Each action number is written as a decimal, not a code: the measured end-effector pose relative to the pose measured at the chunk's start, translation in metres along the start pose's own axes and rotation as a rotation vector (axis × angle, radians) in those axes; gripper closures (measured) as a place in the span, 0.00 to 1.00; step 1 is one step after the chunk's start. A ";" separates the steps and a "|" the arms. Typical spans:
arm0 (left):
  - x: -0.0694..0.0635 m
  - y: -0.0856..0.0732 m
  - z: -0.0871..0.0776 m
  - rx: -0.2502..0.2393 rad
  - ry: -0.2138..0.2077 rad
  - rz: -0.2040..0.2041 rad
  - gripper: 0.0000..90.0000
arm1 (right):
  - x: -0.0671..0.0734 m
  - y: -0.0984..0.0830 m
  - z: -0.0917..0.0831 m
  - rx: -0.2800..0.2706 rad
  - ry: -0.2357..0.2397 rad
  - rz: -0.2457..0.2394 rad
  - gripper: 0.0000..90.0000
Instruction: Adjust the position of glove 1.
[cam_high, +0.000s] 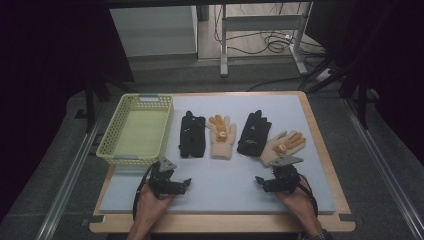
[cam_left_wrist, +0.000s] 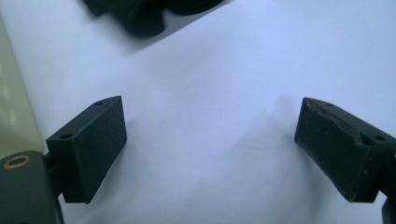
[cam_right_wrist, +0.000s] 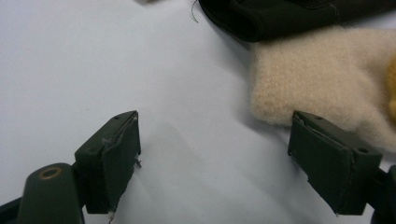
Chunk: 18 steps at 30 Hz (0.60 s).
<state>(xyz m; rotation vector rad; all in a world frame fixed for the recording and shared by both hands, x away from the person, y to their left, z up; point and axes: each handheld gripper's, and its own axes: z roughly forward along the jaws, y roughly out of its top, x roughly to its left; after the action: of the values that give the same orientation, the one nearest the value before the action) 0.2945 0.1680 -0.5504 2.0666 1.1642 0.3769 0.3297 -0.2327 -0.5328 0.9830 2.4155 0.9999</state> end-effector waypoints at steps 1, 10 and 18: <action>0.000 0.000 0.000 0.000 0.000 0.000 0.07 | 0.000 0.000 0.000 0.000 -0.004 -0.003 0.18; -0.005 0.001 0.002 0.016 0.026 0.039 0.06 | 0.000 0.000 0.000 0.004 -0.004 0.005 0.16; -0.005 0.001 0.002 0.016 0.025 0.039 0.06 | 0.000 0.000 0.000 0.005 -0.007 0.008 0.16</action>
<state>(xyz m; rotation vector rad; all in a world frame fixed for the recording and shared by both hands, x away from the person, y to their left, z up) 0.2934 0.1630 -0.5511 2.1065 1.1464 0.4147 0.3295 -0.2322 -0.5331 0.9967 2.4114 0.9915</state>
